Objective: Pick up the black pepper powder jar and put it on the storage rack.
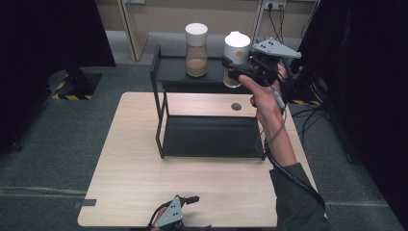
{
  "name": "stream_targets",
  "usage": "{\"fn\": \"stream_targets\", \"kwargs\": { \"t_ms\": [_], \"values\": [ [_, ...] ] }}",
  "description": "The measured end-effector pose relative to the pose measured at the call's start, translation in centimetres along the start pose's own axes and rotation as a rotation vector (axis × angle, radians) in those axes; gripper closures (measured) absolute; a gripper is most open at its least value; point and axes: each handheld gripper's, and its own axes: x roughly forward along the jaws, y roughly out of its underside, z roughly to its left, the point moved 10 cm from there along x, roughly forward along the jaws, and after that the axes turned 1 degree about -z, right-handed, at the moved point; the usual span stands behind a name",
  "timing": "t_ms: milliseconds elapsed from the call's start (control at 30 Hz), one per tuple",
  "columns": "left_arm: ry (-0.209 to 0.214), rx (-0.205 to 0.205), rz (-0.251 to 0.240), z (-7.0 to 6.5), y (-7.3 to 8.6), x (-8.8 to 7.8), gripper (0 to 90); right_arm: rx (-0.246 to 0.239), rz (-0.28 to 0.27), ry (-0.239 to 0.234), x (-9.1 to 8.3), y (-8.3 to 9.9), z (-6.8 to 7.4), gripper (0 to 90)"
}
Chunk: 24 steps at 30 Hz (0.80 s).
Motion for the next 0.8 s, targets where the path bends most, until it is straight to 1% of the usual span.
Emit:
{"fn": "stream_targets", "kwargs": {
  "t_ms": [133,167,300,733,800],
  "values": [
    [0.002,0.003,0.001,0.0,0.0,0.0,4.6,-0.004,-0.005,0.009,0.3,-0.3,-0.2,30.6],
    [0.002,0.003,0.001,0.0,0.0,0.0,4.6,0.001,-0.006,0.010,0.4,-0.4,-0.2,30.6],
    [0.001,0.001,-0.001,0.0,0.0,0.0,4.6,-0.001,0.002,0.020,0.9,-0.6,-0.2,30.6],
    [0.004,0.003,-0.003,-0.1,0.0,0.0,4.6,0.013,0.025,0.050,3.4,-0.5,-0.4,30.6],
    [0.004,0.003,-0.002,-0.1,-0.1,0.0,4.6,0.016,0.027,0.053,3.5,-0.5,-0.5,30.6]
  ]
}}
